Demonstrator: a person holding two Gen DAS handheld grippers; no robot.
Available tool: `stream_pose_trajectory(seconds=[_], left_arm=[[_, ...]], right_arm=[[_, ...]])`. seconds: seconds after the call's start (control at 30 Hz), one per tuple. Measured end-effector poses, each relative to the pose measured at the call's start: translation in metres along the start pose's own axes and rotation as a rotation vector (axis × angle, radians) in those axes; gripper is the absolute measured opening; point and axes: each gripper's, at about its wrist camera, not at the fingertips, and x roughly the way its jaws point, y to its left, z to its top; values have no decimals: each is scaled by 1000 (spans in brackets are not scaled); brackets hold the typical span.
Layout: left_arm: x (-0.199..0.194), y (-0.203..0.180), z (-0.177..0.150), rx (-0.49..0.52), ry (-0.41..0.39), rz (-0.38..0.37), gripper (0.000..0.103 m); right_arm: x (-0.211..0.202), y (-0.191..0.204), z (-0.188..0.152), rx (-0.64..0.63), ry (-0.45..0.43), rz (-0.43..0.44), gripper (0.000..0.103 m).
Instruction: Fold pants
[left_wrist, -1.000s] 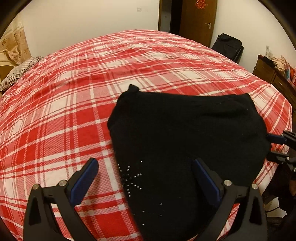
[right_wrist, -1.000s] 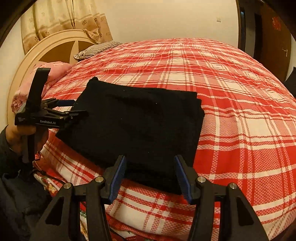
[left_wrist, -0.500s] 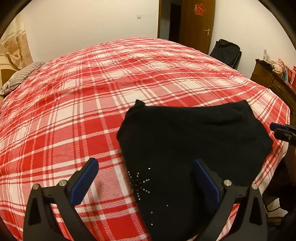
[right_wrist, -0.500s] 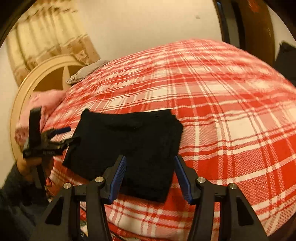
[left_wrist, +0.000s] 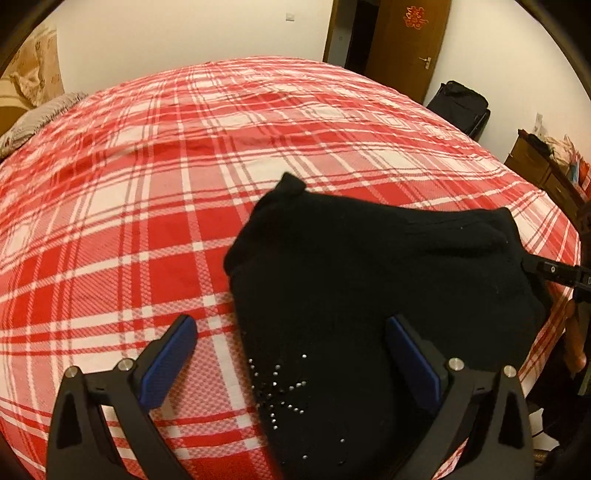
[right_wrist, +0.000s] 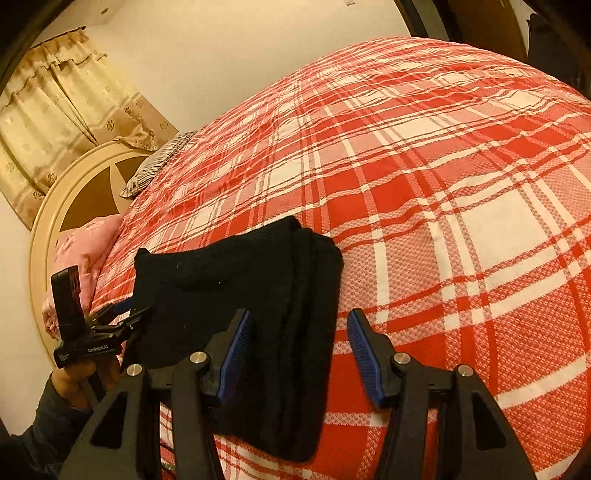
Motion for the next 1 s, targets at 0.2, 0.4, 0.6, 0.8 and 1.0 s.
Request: stream_pose_trajectory(seconds=[0.2,0.4,0.6,0.8,1.0], left_arm=[[0,-1,-2,5,13,-12,103],[0,-1,-3,14,12,-29,103],[-7,-3,-5,29,9,-116,71],[-11,0,-3,20,2,-145,37],[-28,13,-2,-19,-26,-167,18]], right_arm=[[12,7,0,-7,21,17,55],[14,6,0,6,25,46,39],[-3,26,-6,-45,-17,111,29],[-21,56,1,-131,-51,132,28],[-26,95,28,-230,-64,159,26]])
